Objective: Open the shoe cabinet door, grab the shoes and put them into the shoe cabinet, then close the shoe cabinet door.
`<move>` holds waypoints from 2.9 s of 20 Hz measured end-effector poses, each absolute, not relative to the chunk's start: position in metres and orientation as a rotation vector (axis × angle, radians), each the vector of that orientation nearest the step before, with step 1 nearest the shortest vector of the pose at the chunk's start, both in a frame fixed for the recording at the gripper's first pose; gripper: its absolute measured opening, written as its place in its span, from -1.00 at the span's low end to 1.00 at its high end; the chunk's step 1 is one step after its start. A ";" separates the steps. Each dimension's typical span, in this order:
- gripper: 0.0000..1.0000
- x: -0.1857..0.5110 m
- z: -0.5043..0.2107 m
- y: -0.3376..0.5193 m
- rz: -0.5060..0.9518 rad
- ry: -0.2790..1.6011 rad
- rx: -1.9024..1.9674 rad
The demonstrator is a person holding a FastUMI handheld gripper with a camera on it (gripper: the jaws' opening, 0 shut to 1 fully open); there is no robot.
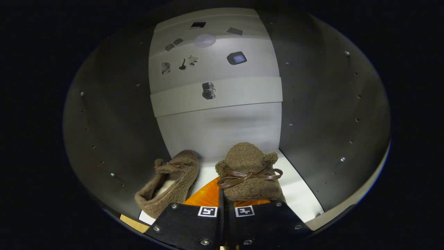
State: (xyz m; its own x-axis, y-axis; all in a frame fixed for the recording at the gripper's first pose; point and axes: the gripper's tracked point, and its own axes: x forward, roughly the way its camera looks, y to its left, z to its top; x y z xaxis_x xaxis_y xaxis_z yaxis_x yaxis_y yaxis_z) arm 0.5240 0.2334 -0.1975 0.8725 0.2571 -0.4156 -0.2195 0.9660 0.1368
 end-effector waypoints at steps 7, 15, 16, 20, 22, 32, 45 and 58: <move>-0.91 0.569 -0.223 0.244 0.252 0.493 0.083; -0.69 0.573 -0.234 0.253 0.245 0.565 0.147; -0.46 0.567 -0.231 0.257 0.260 0.575 0.178; 0.37 0.543 -0.212 0.264 0.278 0.578 0.202; 0.60 0.528 -0.202 0.261 0.263 0.560 0.163; 0.90 0.392 -0.148 0.230 0.216 0.464 0.159; 0.90 0.203 -0.105 0.166 0.206 0.372 0.198; 0.90 0.076 -0.048 0.075 0.456 0.248 0.143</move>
State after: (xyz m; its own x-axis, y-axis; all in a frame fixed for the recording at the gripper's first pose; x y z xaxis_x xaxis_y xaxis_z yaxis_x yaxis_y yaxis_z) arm 0.0763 0.0751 -0.0477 0.8684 0.4517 -0.2046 -0.4171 0.8885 0.1914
